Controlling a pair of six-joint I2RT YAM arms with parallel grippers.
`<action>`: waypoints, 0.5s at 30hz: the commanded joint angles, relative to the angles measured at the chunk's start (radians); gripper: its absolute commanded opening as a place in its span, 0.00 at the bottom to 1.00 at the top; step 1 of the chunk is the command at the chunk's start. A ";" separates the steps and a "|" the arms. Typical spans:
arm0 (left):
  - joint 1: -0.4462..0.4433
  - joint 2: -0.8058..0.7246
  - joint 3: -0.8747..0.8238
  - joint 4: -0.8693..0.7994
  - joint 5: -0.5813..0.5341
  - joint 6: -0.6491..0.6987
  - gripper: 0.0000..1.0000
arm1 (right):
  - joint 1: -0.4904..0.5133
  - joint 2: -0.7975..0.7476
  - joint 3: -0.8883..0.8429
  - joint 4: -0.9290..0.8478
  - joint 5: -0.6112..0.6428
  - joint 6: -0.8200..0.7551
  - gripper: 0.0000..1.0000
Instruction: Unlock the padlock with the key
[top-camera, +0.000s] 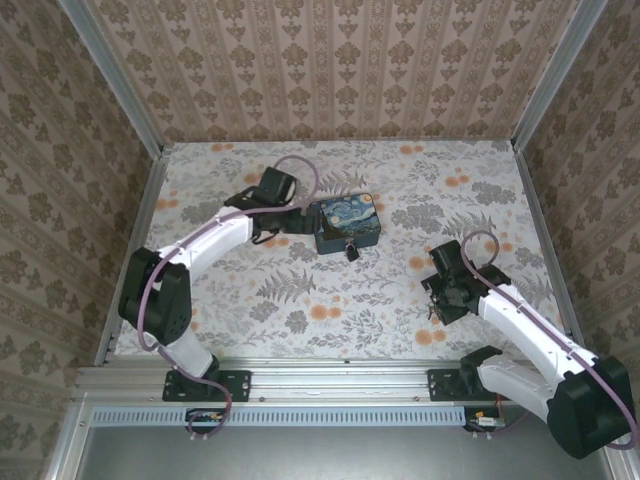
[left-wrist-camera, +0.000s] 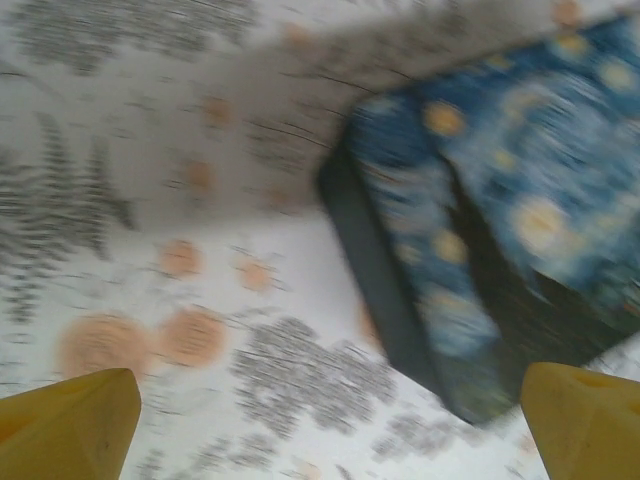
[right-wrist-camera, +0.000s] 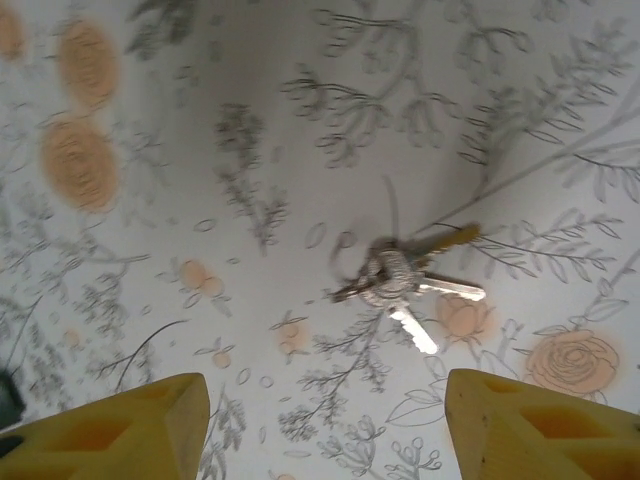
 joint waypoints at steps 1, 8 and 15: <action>-0.014 -0.060 0.017 -0.033 -0.034 -0.015 1.00 | 0.009 0.010 -0.038 -0.017 0.067 0.218 0.62; -0.035 -0.107 0.007 -0.034 -0.021 -0.002 1.00 | 0.004 0.113 -0.085 0.106 0.066 0.317 0.60; -0.037 -0.164 -0.024 -0.045 -0.050 0.028 1.00 | -0.009 0.202 -0.099 0.194 0.036 0.332 0.59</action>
